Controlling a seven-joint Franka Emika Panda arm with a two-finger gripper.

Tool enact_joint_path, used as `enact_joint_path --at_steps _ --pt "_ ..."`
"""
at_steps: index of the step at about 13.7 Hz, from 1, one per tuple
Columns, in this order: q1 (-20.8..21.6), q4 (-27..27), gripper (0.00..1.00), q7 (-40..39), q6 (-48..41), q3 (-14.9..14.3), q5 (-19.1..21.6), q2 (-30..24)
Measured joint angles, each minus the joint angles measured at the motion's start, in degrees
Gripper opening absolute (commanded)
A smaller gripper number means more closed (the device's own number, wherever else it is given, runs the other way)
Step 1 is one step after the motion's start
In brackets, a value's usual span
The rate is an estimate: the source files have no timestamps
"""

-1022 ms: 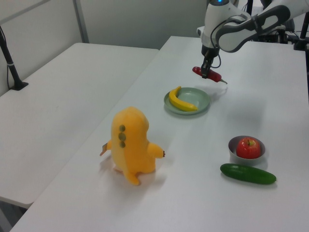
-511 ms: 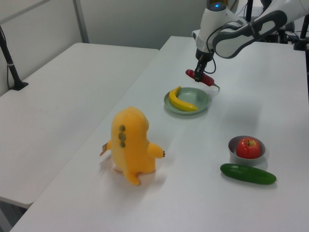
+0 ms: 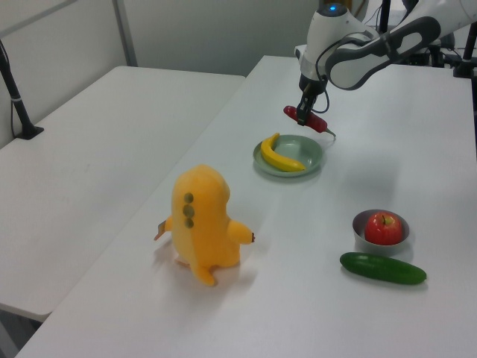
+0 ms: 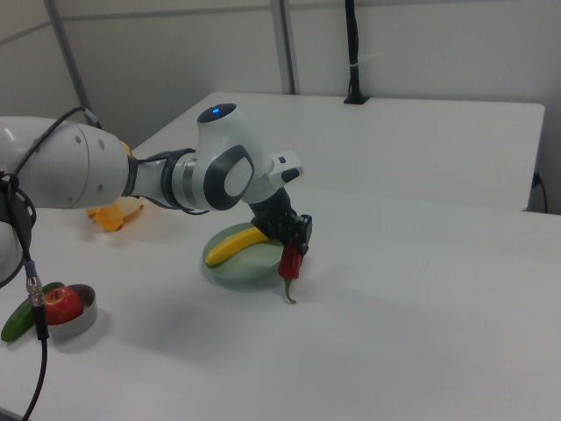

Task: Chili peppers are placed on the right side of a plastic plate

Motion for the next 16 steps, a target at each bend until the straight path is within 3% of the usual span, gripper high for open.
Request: enact_joint_path --at_steps 1,12,16 --pt "0.0 0.1 1.0 0.2 0.0 0.0 0.0 0.1" --pt "-0.1 2.1 1.0 3.5 -0.3 0.0 0.1 -0.5" --pt "-0.1 2.4 1.0 3.1 -8.9 0.0 0.1 -4.3"
